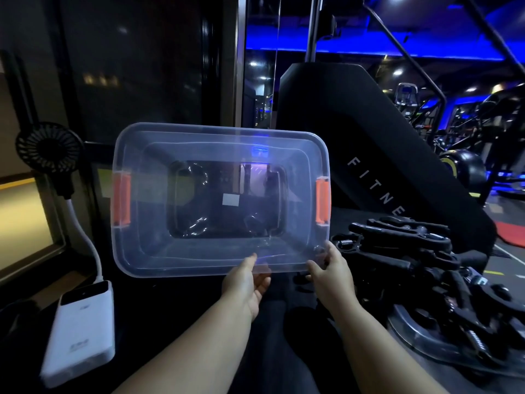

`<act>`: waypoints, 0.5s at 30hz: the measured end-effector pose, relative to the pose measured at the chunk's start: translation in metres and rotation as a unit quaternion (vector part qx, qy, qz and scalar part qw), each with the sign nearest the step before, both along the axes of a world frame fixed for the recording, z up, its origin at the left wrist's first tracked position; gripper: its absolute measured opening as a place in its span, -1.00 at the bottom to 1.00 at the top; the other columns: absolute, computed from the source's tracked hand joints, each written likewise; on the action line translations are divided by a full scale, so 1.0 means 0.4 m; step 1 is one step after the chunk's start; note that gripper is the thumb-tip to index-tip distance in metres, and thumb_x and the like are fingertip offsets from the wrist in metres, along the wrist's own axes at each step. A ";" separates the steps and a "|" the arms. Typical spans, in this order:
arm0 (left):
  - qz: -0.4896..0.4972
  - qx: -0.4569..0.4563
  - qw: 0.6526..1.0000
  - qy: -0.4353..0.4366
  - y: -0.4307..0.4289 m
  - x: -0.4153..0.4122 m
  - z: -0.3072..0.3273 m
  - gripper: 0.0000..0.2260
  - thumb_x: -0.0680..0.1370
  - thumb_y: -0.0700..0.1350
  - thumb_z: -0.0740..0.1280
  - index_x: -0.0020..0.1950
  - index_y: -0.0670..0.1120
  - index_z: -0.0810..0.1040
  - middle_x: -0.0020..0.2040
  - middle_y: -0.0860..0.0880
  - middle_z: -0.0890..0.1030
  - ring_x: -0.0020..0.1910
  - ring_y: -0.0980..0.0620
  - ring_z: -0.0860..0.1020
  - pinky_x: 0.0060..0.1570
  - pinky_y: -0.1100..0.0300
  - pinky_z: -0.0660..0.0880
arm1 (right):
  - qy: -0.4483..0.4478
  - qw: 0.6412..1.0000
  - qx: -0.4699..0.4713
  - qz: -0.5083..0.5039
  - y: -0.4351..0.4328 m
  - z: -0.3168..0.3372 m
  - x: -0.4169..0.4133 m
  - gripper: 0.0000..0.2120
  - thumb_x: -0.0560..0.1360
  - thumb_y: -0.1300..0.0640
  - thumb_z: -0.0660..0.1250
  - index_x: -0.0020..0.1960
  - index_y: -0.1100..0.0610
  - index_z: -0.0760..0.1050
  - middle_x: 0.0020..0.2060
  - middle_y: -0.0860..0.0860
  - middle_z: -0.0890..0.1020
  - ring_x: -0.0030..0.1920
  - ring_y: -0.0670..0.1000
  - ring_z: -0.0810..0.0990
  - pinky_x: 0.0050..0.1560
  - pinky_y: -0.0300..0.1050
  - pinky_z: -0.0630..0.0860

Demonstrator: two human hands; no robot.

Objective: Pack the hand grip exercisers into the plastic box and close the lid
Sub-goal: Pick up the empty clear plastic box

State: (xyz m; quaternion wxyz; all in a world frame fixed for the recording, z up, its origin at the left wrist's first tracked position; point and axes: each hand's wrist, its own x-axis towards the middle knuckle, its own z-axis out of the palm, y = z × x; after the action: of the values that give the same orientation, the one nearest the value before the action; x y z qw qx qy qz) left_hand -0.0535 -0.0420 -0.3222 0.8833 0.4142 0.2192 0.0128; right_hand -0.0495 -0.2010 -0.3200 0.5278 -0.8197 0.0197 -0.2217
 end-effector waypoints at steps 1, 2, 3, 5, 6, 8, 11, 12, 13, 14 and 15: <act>-0.005 0.005 1.000 -0.002 0.001 -0.001 -0.001 -0.89 0.52 -0.12 0.39 -0.09 -0.17 0.56 -0.35 -0.07 0.65 -0.42 0.04 0.59 -0.52 0.27 0.49 | -0.006 1.000 -0.013 -0.007 -0.002 -0.001 -0.003 -0.63 0.46 0.24 0.39 0.10 -0.12 0.35 -0.15 -0.10 0.48 -0.19 -0.15 0.51 -0.17 -0.38 0.44; -0.009 0.012 1.000 -0.005 -0.001 -0.001 -0.002 -0.88 0.52 -0.12 0.39 -0.08 -0.18 0.56 -0.33 -0.07 0.65 -0.40 0.04 0.59 -0.51 0.27 0.50 | -0.009 1.000 -0.020 -0.011 -0.003 -0.001 -0.006 -0.63 0.45 0.23 0.39 0.05 -0.14 0.33 -0.16 -0.11 0.48 -0.19 -0.16 0.50 -0.19 -0.40 0.38; -0.011 0.021 1.000 -0.008 -0.005 -0.001 -0.003 -0.88 0.51 -0.12 0.39 -0.06 -0.18 0.56 -0.31 -0.07 0.65 -0.38 0.04 0.59 -0.51 0.27 0.50 | -0.008 1.000 -0.021 -0.013 -0.005 0.000 -0.008 -0.64 0.45 0.23 0.39 0.03 -0.14 0.33 -0.14 -0.09 0.50 -0.17 -0.14 0.51 -0.17 -0.34 0.40; -0.007 0.049 0.999 -0.015 -0.017 -0.001 -0.006 -0.85 0.49 -0.09 0.43 -0.07 -0.16 0.56 -0.27 -0.06 0.63 -0.36 0.06 0.57 -0.50 0.29 0.49 | -0.006 1.000 -0.016 -0.012 -0.007 0.003 -0.011 -0.71 0.45 0.24 0.37 0.00 -0.10 0.40 -0.10 -0.02 0.56 -0.12 0.01 0.59 -0.06 -0.11 0.51; -0.001 0.077 0.997 -0.016 -0.025 -0.001 -0.008 -0.82 0.47 -0.06 0.45 -0.09 -0.15 0.56 -0.28 -0.05 0.61 -0.37 0.08 0.55 -0.49 0.30 0.48 | -0.005 1.000 -0.014 -0.011 -0.008 0.006 -0.012 -0.73 0.45 0.24 0.36 -0.01 -0.09 0.43 -0.09 0.00 0.58 -0.10 0.05 0.60 -0.03 -0.03 0.54; 0.016 0.142 0.990 -0.018 -0.038 -0.002 -0.016 -0.74 0.43 0.03 0.47 -0.14 -0.15 0.55 -0.33 -0.01 0.57 -0.44 0.10 0.47 -0.49 0.32 0.44 | -0.011 1.000 -0.011 -0.006 -0.011 0.007 -0.013 -0.74 0.45 0.24 0.36 -0.02 -0.11 0.45 -0.09 0.00 0.58 -0.10 0.07 0.61 -0.01 0.06 0.56; 0.043 0.204 0.978 -0.019 -0.051 -0.005 -0.028 -0.64 0.41 0.15 0.46 -0.16 -0.14 0.52 -0.34 0.00 0.56 -0.51 0.08 0.35 -0.51 0.31 0.36 | -0.017 1.000 -0.003 -0.004 -0.016 0.002 -0.012 -0.76 0.45 0.22 0.35 0.02 -0.07 0.47 -0.07 0.02 0.58 -0.07 0.08 0.60 0.04 0.09 0.54; 0.054 0.221 0.974 -0.016 -0.055 -0.007 -0.029 -0.61 0.40 0.19 0.44 -0.17 -0.14 0.51 -0.32 0.00 0.58 -0.50 0.07 0.37 -0.45 0.29 0.36 | -0.016 1.000 -0.001 -0.004 -0.018 0.000 -0.011 -0.76 0.45 0.22 0.35 0.05 -0.05 0.49 -0.06 0.03 0.59 -0.06 0.08 0.60 0.05 0.10 0.54; 0.066 0.240 0.968 -0.012 -0.059 -0.009 -0.029 -0.58 0.39 0.23 0.43 -0.18 -0.14 0.49 -0.30 -0.01 0.59 -0.46 0.04 0.42 -0.39 0.26 0.37 | -0.014 1.000 -0.002 -0.004 -0.020 -0.001 -0.010 -0.75 0.46 0.21 0.35 0.08 -0.03 0.49 -0.05 0.04 0.59 -0.06 0.09 0.60 0.05 0.11 0.54; 0.078 0.262 0.962 -0.008 -0.063 -0.011 -0.028 -0.56 0.38 0.25 0.42 -0.18 -0.13 0.49 -0.28 -0.02 0.61 -0.41 0.03 0.47 -0.37 0.24 0.38 | -0.013 1.000 -0.003 -0.002 -0.022 -0.003 -0.010 -0.73 0.46 0.21 0.34 0.11 -0.02 0.50 -0.05 0.05 0.59 -0.06 0.09 0.60 0.04 0.11 0.55; 0.091 0.283 0.955 -0.005 -0.067 -0.014 -0.027 -0.56 0.38 0.26 0.41 -0.18 -0.13 0.49 -0.27 -0.02 0.62 -0.37 0.02 0.51 -0.37 0.24 0.37 | -0.012 1.000 -0.004 -0.001 -0.024 -0.003 -0.011 -0.72 0.46 0.20 0.34 0.14 -0.02 0.49 -0.04 0.05 0.60 -0.05 0.10 0.60 0.04 0.11 0.55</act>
State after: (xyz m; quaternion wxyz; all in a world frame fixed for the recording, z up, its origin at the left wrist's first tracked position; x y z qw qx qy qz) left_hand -0.0589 -0.0689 -0.3329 0.7264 0.6251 0.2390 0.1565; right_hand -0.0539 -0.2107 -0.3211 0.5245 -0.8191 0.0130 -0.2318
